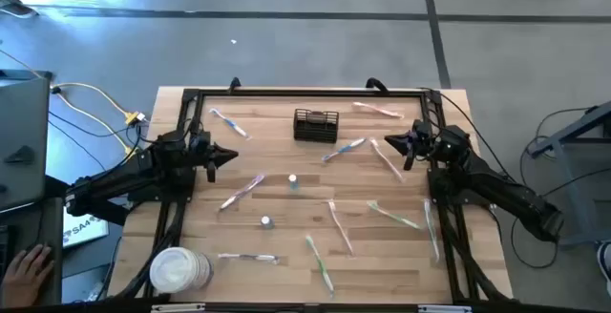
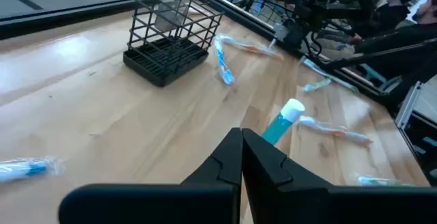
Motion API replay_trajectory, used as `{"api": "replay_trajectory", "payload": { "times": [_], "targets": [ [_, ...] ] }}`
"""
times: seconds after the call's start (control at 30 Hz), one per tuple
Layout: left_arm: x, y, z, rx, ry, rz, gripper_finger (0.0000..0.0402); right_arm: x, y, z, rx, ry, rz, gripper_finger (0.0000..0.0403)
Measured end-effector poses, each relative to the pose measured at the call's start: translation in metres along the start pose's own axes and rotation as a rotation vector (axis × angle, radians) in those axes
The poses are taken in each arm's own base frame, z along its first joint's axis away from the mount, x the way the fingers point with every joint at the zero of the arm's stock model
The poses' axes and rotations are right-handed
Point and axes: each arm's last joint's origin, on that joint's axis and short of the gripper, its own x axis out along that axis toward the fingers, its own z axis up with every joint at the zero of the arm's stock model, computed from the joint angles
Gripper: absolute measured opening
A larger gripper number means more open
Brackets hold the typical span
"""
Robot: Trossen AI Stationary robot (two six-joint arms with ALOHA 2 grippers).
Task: Pick & Place toothbrushing station
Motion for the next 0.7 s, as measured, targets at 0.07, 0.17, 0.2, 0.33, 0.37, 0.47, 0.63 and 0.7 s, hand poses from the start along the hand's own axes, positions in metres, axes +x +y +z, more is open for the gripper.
{"api": "replay_trajectory", "payload": {
  "times": [0.07, 0.17, 0.2, 0.33, 0.37, 0.47, 0.63, 0.7],
  "targets": [
    [0.0000, -0.0003, -0.0002, -0.030, 0.005, -0.009, 0.0002, 0.0000, 0.0003, -0.0002, 0.045, 0.005, 0.010, 0.0002],
    [0.0000, -0.0003, -0.0002, -0.053, 0.005, -0.010, 0.0002, 0.0000, 0.0010, -0.0010, 0.117, 0.022, 0.037, 0.0002],
    [0.0000, -0.0003, -0.0002, -0.053, 0.005, -0.010, 0.0002, 0.0000, 0.0010, -0.0010, 0.127, 0.023, 0.039, 0.0002],
    [0.0000, -0.0003, -0.0002, -0.049, 0.005, -0.010, 0.0002, 0.0000, 0.0008, -0.0010, 0.127, 0.020, 0.031, 0.0002],
    [0.0000, -0.0003, -0.0002, -0.049, 0.005, -0.010, 0.0002, 0.0000, 0.0008, -0.0010, 0.129, 0.020, 0.032, 0.0002],
    [0.0000, -0.0002, -0.0002, -0.013, 0.005, -0.007, 0.0002, 0.0000, 0.0008, -0.0009, 0.151, 0.020, 0.032, 0.0002],
    [0.0000, 0.0001, -0.0001, 0.023, 0.000, 0.003, 0.0002, 0.0000, 0.0003, -0.0011, 0.128, 0.017, 0.018, 0.0002],
    [0.0000, 0.0001, -0.0001, 0.023, 0.000, 0.002, 0.0002, 0.0000, 0.0000, -0.0011, 0.129, 0.013, 0.006, 0.0002]
  ]
}}
